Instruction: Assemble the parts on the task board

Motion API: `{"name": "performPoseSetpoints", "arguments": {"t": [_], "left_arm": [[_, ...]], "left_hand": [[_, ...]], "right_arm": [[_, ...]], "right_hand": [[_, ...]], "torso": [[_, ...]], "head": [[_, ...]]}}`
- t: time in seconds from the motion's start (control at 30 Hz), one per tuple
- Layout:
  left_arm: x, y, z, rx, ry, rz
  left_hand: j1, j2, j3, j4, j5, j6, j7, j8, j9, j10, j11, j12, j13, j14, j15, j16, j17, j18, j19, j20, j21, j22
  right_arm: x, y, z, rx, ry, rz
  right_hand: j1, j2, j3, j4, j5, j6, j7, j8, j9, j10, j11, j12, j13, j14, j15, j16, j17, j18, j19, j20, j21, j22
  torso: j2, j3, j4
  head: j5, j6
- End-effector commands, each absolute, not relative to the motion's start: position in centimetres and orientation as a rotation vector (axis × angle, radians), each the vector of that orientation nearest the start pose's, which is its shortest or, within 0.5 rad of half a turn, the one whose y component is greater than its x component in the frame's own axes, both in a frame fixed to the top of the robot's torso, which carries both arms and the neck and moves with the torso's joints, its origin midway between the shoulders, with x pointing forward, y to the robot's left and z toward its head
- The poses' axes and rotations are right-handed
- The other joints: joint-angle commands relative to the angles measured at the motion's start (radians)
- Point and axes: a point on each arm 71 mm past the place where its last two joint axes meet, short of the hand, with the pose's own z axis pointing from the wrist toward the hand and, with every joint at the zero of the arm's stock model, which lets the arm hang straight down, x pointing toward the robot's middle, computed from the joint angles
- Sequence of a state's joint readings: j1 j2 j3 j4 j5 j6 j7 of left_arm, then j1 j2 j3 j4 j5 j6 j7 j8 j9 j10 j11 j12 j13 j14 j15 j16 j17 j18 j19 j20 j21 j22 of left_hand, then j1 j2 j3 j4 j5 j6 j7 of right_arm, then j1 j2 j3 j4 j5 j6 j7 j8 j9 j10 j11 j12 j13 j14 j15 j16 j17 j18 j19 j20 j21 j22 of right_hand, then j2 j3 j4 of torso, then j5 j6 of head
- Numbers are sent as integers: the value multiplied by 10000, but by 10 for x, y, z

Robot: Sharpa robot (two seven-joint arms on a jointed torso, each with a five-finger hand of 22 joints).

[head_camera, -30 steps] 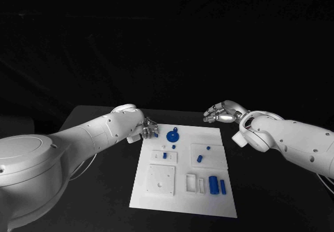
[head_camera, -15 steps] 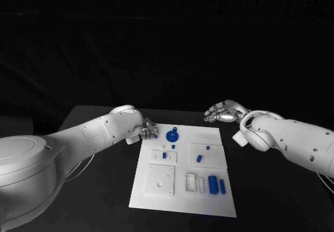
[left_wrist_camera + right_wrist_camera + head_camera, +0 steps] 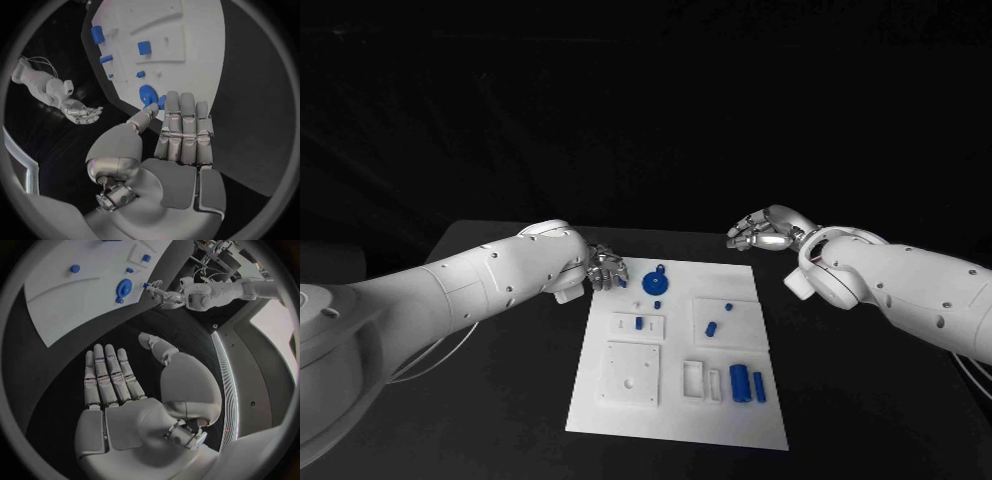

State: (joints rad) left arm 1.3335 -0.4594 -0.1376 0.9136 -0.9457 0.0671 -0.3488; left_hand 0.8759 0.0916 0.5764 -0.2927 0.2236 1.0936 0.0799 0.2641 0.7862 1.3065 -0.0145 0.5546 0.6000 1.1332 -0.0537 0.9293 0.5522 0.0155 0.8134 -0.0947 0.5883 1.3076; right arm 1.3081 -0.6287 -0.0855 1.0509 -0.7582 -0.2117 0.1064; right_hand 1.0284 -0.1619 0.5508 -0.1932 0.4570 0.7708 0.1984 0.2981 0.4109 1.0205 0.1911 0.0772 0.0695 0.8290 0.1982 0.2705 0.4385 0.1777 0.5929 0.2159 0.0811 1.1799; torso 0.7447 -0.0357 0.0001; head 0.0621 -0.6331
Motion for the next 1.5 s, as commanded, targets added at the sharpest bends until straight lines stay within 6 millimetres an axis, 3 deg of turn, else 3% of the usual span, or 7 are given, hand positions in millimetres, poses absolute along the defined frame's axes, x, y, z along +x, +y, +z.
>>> {"name": "performPoseSetpoints", "arguments": {"t": [0.03, 0.33, 0.77, 1.0, 1.1, 1.5], "left_arm": [[585, 190, -198, -3616, 21135, -4252], [573, 188, -197, -2921, 20894, -4101], [549, 184, -211, -2119, 21457, -4020], [540, 180, -219, -1452, 21710, -3736], [538, 181, -220, -1177, 21597, -3520], [531, 184, -228, -878, 21259, -3397]], "left_hand": [[117, 7, 63, 22, 34, 294, -246, 10, -6, 397, -324, -60, -12, 65, -5, -42, -11, -155, 78, -417, 57, 202], [131, -24, 64, 19, 26, 331, -261, 17, -20, 465, -343, -112, -24, 120, -19, -52, -6, -155, 103, -423, 64, 205], [209, -76, 16, 14, 23, 447, -329, 36, -83, 762, -436, -214, 40, 396, -148, 6, 76, -155, 447, -573, 301, 240], [380, -120, -115, 4, 125, 562, -418, 12, -223, 1314, -551, 766, 832, 860, -533, 917, 618, -154, 903, -910, 850, 243], [384, -120, -114, 4, 126, 574, -423, 14, -232, 1276, -557, 834, 905, 843, -547, 967, 646, -155, 915, -935, 898, 243], [381, -141, -116, 3, 140, 604, -462, 22, -257, 1250, -607, 1103, 1146, 891, -634, 1187, 747, -155, 1000, -1023, 1083, 242]], "right_arm": [[578, -234, -168, 4243, 16868, 9036], [582, -235, -169, 4182, 16881, 8909], [584, -237, -169, 4129, 16775, 8750], [584, -236, -169, 4119, 16769, 8763], [584, -236, -169, 4134, 16743, 8736], [583, -235, -169, 4119, 16766, 8779]], "right_hand": [[98, 1, 46, -40, 30, -8, 194, 34, -12, 76, -15, -44, -3, -55, -10, 35, -16, -60, 67, 6, -59, 17], [123, 19, 62, -53, 29, 12, 186, 49, -12, 100, -25, -33, 1, -28, -15, 59, -16, -51, 94, 2, -63, 31], [101, 57, 42, -100, -80, 162, 124, 149, -17, 371, -130, 79, 43, 294, -157, 309, 51, 66, 465, -22, -30, 132], [73, 56, 28, -97, -97, 174, 121, 155, -21, 388, -137, 81, 44, 311, -165, 327, 59, 77, 500, -19, -37, 138], [69, 55, 27, -97, -96, 173, 121, 154, -23, 386, -136, 79, 43, 312, -167, 328, 60, 78, 504, -19, -40, 139], [44, 70, 31, -86, -65, 166, 124, 149, -32, 380, -133, 68, 38, 306, -175, 333, 61, 85, 518, -16, -61, 137]], "torso": [[-33, 1, 64], [-87, 8, 140], [-72, 15, 137], [-62, 12, 121], [-65, 11, 112], [-60, -8, 123]], "head": [[-24, -25], [-20, -61], [95, -81], [175, -100], [254, -74], [282, -101]]}}
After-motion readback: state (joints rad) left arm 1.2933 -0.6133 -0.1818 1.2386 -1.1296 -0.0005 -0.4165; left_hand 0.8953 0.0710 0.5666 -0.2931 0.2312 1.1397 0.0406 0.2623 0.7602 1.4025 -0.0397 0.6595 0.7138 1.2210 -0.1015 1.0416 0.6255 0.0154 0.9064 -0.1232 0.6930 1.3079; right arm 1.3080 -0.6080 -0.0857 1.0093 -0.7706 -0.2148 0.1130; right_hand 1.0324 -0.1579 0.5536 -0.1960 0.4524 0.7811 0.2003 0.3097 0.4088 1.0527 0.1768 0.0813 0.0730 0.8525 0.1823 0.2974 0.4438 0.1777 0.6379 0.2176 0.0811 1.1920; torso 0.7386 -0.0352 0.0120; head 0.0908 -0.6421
